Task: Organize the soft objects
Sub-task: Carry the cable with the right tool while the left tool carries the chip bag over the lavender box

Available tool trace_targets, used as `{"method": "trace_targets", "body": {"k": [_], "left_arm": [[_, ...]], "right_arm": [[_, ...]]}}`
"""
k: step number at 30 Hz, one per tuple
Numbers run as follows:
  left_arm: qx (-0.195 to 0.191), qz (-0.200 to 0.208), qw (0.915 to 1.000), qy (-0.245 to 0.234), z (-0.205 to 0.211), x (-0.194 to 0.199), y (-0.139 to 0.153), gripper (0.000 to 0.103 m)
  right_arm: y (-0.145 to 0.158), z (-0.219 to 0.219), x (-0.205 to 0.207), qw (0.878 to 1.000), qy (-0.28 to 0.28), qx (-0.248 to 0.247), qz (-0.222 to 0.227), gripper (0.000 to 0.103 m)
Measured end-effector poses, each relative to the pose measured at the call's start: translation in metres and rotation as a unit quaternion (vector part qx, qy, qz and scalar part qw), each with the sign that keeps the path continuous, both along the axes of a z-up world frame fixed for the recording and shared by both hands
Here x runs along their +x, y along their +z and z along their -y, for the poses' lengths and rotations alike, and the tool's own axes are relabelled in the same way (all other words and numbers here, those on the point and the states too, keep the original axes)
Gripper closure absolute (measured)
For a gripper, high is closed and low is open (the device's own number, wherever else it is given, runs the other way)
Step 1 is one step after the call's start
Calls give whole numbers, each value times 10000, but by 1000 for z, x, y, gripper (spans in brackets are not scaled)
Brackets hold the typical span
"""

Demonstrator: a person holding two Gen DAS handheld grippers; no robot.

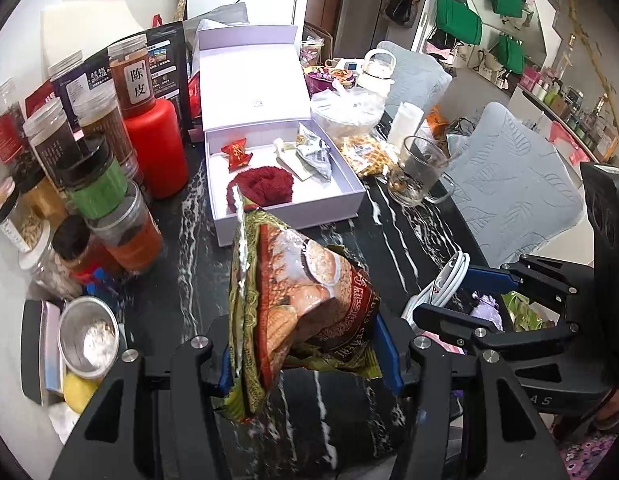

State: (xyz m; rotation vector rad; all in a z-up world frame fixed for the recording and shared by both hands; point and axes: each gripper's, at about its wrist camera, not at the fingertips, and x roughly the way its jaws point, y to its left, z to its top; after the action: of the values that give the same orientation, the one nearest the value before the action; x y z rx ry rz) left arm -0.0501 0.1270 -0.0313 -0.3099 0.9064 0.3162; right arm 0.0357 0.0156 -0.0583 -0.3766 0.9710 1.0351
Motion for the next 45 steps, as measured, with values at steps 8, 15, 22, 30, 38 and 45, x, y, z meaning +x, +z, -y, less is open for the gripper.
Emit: {"method": "trace_targets", "body": {"k": [8, 15, 22, 30, 38, 45], "left_arm": [[-4, 29, 10000, -48, -32, 20, 4, 49], [31, 105, 9999, -109, -57, 40, 10, 49], [80, 176, 9996, -181, -83, 62, 15, 49], [65, 135, 9993, -343, -107, 89, 13, 49], [116, 181, 9984, -531, -130, 120, 14, 49], [104, 275, 9984, -490, -153, 148, 13, 49]], "right_arm": [[3, -32, 18, 10000, -23, -23, 28, 51], [11, -58, 35, 9999, -20, -12, 127, 51], [17, -83, 58, 9997, -81, 29, 210, 51], [24, -108, 84, 9994, -166, 69, 306, 52], [26, -129, 112, 9986, -329, 105, 395, 52], [26, -146, 133, 9976, -479, 148, 469, 52]]}}
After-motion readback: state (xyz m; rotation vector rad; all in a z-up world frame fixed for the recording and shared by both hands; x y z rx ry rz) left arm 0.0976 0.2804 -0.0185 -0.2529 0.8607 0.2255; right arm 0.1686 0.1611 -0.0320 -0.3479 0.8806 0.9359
